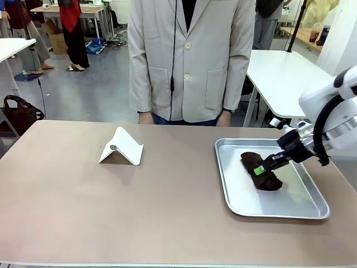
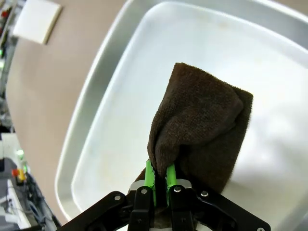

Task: Clean the surface of the table.
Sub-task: Clean the area not pointed to by the person.

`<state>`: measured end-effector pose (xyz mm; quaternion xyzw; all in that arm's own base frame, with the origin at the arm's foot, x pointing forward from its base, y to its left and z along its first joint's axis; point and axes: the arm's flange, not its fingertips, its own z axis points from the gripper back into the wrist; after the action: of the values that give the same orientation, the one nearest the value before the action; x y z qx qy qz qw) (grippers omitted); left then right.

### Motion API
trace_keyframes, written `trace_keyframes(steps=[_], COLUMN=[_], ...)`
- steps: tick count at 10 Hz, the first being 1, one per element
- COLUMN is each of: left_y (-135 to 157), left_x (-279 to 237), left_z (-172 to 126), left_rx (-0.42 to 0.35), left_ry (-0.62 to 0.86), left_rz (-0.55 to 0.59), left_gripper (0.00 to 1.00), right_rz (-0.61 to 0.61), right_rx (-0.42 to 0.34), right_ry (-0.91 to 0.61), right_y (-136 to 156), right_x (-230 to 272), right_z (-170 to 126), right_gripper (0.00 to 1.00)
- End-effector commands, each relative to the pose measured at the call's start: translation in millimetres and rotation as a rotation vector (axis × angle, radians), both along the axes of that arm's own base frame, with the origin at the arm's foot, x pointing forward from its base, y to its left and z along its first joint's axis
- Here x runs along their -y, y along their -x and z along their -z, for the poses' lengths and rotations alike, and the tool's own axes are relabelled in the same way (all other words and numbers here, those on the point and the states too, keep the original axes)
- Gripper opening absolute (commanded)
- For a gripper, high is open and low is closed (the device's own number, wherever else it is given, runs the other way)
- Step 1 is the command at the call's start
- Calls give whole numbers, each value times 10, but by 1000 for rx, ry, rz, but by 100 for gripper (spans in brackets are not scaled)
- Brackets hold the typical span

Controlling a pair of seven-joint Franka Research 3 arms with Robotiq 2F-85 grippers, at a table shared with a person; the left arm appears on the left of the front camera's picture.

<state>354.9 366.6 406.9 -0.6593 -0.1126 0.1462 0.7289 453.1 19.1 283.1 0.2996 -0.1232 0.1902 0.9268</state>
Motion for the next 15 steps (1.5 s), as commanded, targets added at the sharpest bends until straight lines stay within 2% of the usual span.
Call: trace_keyframes(steps=[1,3,4,6,8,9,12,13,15], left_y=[36,36,36,36,36,36,36,36,36], left_x=[49,49,49,49,49,49,49,49,49], left_z=[-36,-36,-36,-36,-36,-36,-36,-36,-36], left_rx=[5,5,5,5,5,5,5,5,5], left_ry=[1,1,1,1,1,1,1,1,1], left_rz=[-4,-4,-4,-4,-4,-4,-4,-4,-4], left_gripper=[22,22,22,22,22,22,22,22,22], right_rz=[189,373,413,434,417,352,200,192,161], right_rx=[-50,-100,-132,-168,-160,-122,-77,-75,-144], right_ry=[91,119,113,73,18,-94,-670,-858,-1173], right_y=[46,26,24,24,29,55,134,148,206], right_x=[264,401,427,437,444,451,555,628,787], right_z=[103,140,161,161,135,66,-198,-233,-324], right_gripper=[10,10,10,10,10,10,10,10,10])
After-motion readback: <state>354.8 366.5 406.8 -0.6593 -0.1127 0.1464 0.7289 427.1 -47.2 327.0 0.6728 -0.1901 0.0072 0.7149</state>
